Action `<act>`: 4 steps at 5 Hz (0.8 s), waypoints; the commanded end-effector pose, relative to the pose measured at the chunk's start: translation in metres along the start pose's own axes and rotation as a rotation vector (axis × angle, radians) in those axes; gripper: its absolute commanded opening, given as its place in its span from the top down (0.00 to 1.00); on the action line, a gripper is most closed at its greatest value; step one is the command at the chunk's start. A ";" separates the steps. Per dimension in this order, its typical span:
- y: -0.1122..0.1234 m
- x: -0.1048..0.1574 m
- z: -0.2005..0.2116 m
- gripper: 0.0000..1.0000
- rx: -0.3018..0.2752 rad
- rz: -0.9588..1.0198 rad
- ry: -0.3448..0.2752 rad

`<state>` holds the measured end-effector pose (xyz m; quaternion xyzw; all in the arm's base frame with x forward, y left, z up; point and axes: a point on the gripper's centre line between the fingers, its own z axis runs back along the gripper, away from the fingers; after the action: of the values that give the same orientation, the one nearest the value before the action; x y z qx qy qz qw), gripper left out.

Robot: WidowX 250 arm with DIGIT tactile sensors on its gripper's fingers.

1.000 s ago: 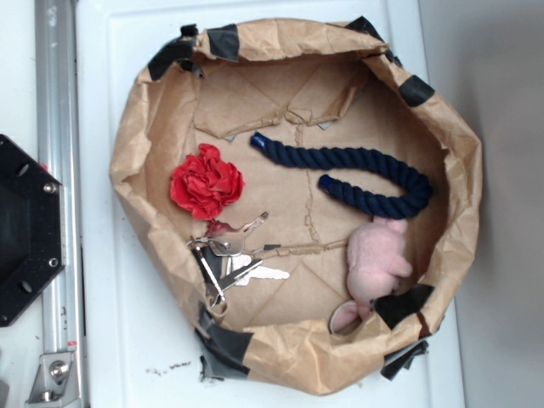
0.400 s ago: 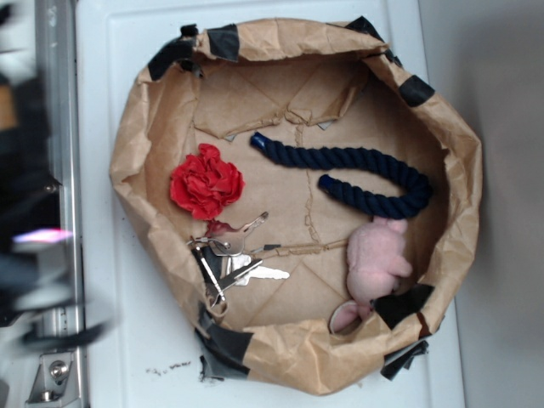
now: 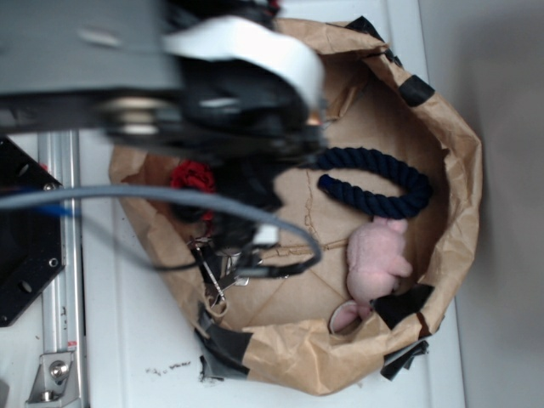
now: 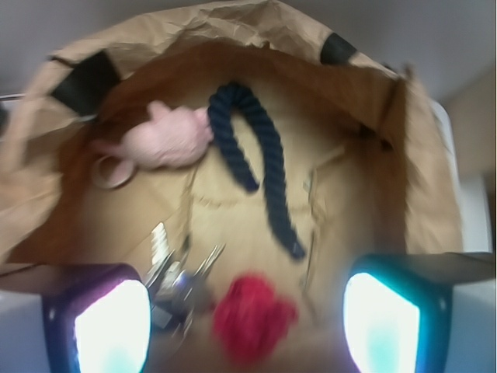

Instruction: Grab the blue rope.

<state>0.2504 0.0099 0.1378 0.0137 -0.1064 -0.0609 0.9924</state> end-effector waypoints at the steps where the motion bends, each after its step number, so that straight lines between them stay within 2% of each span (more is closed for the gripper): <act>1: 0.001 0.022 -0.084 0.00 0.040 -0.172 0.035; 2: -0.013 0.031 -0.103 0.00 -0.003 -0.255 0.024; 3: -0.042 0.037 -0.108 0.00 -0.035 -0.382 0.007; 4: -0.053 0.042 -0.109 0.00 -0.053 -0.406 -0.003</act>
<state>0.3020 -0.0301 0.0262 0.0073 -0.0772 -0.2372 0.9684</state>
